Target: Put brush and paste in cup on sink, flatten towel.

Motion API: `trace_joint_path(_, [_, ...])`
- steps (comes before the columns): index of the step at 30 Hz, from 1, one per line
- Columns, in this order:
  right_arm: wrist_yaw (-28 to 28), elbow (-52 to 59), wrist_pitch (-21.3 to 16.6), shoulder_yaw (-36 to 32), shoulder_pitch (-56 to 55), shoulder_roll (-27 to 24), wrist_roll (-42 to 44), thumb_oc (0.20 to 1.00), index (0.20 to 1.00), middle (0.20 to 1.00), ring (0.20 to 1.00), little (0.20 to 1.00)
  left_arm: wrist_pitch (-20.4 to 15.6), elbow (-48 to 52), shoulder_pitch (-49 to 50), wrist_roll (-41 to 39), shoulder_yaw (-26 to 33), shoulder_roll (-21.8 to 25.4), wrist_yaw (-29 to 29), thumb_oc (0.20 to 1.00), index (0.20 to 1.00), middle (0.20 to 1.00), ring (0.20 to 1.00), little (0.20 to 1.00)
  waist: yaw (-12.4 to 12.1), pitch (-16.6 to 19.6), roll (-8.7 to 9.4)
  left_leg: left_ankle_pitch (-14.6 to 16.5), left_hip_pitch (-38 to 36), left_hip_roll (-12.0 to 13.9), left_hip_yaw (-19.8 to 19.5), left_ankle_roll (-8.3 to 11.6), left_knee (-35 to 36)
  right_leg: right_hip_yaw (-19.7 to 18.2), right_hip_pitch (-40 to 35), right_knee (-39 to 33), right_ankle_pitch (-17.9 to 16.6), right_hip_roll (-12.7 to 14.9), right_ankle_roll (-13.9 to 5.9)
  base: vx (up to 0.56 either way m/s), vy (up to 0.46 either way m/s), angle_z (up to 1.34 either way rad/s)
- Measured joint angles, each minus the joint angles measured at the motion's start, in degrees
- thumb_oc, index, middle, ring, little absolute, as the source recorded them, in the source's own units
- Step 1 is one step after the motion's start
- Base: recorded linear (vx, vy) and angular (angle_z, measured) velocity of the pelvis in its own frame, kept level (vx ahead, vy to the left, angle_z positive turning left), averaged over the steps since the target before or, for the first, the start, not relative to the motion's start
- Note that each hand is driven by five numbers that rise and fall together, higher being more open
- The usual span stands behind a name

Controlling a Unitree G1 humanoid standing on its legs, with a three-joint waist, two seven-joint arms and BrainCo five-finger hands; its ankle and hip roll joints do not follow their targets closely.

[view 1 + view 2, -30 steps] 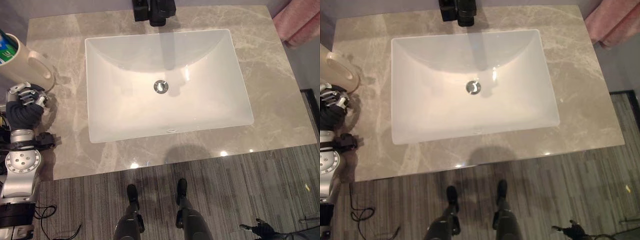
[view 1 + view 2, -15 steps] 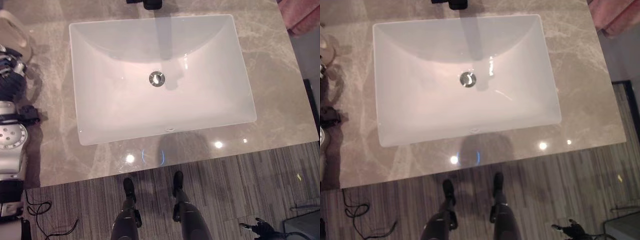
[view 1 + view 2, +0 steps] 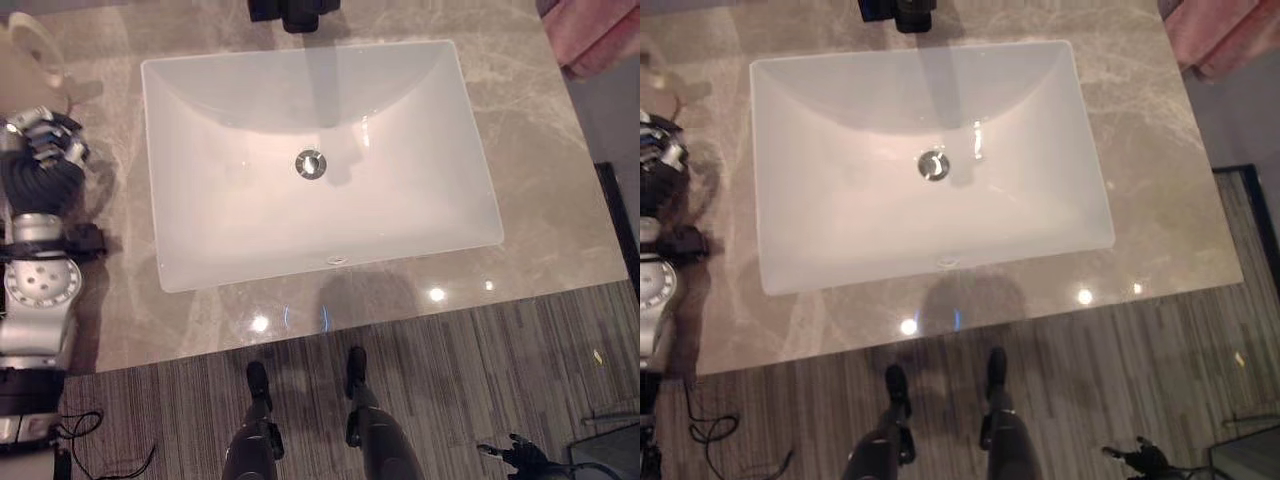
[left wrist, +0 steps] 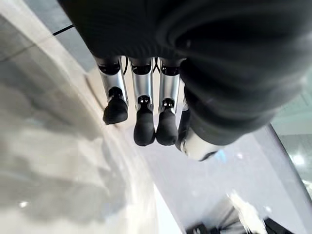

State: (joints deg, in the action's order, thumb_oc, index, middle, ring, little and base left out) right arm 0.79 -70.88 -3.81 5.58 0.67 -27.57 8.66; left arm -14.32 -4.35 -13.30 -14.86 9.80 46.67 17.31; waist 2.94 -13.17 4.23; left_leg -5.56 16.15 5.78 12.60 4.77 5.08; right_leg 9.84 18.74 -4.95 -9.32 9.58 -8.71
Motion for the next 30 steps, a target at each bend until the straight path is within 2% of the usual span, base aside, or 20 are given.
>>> trace_joint_path(4, [0.0, -0.1, 0.0, 0.0, -0.1, 0.0, -0.2, 1.000, 1.000, 1.000, 1.000, 1.000, 0.1, 0.1, 4.6, -0.1, 1.5, -2.1, -0.9, 0.200, 0.200, 0.200, 0.200, 0.200, -1.0, -0.4, -0.87, -0.1, -1.1, 0.2, -1.1, 0.23, 0.0, 0.9, -1.8, -0.4, 0.3, -0.1, 0.22, -0.03, -0.034, 0.12])
trace_joint_path(6, [0.0, -0.3, 0.0, -0.1, 0.1, 0.0, -0.4, 1.000, 1.000, 1.000, 1.000, 1.000, 0.2, 0.0, 5.7, 0.0, 2.0, -2.1, -1.0, 0.200, 0.200, 0.200, 0.200, 0.200, -1.9, -0.4, -0.90, -0.2, -1.1, 0.3, -1.4, 0.32, 0.0, 1.4, -2.0, -0.4, 0.4, -0.2, 0.32, -0.04, -0.039, 0.07])
trace_joint_path(12, [0.0, -1.4, 0.0, -0.1, 0.1, 0.0, -0.6, 1.000, 1.000, 1.000, 1.000, 1.000, 0.8, -1.3, 6.0, 0.2, 3.4, -2.1, -0.7, 0.200, 0.200, 0.200, 0.200, 0.200, -2.2, -0.2, -0.68, -0.7, -1.4, 0.5, -2.6, 0.50, 0.0, 2.2, -3.0, 0.0, 0.3, -0.6, 0.43, -0.01, -0.044, 0.09])
trace_joint_path(19, [0.0, -1.7, 0.0, -0.5, -0.1, 0.1, -0.4, 1.000, 1.000, 1.000, 1.000, 1.000, 2.3, -7.1, 0.7, 0.3, 3.5, -1.8, 2.6, 0.200, 0.200, 0.200, 0.200, 0.200, -0.5, 0.2, -0.53, -0.7, -2.1, 0.8, -2.5, 0.55, 0.0, 2.0, -3.5, 0.0, 0.4, -0.8, 0.64, 0.00, -0.002, 0.00])
trace_joint_path(24, [-0.1, -2.6, 0.1, 0.1, -1.2, 0.6, -0.5, 1.000, 1.000, 1.000, 1.000, 1.000, 3.0, -12.3, -5.4, 0.2, 3.0, 5.0, 4.6, 0.200, 0.200, 0.200, 0.200, 0.200, 1.2, 1.3, 0.65, -0.8, -0.5, 1.4, -2.1, 0.77, 0.0, 1.6, -1.7, 0.0, 0.0, -1.5, 1.16, 0.01, -0.003, -0.06])
trace_joint_path(26, [-0.1, -2.5, 0.2, 0.2, -1.6, 0.7, -0.5, 1.000, 1.000, 1.000, 1.000, 1.000, 3.4, -15.6, -9.3, 0.2, 2.3, 6.8, 5.2, 0.200, 0.200, 0.200, 0.200, 0.200, 1.1, 1.6, 0.98, -1.0, 0.1, 1.6, -1.5, 0.99, 0.0, 1.2, -0.7, 0.0, -0.2, -1.7, 1.41, 0.00, 0.010, -0.13])
trace_joint_path(30, [0.0, -2.3, 0.2, 0.7, -1.7, 1.0, -0.5, 1.000, 1.000, 1.000, 1.000, 1.000, 4.6, -22.8, -17.0, 0.1, -0.1, 7.8, 8.1, 0.200, 0.200, 0.200, 0.200, 0.200, 1.4, 1.6, 0.97, -1.0, 0.1, 1.8, -0.6, 1.04, 0.0, 0.2, 0.0, 0.0, -0.4, -1.9, 1.63, 0.02, 0.017, -0.12])
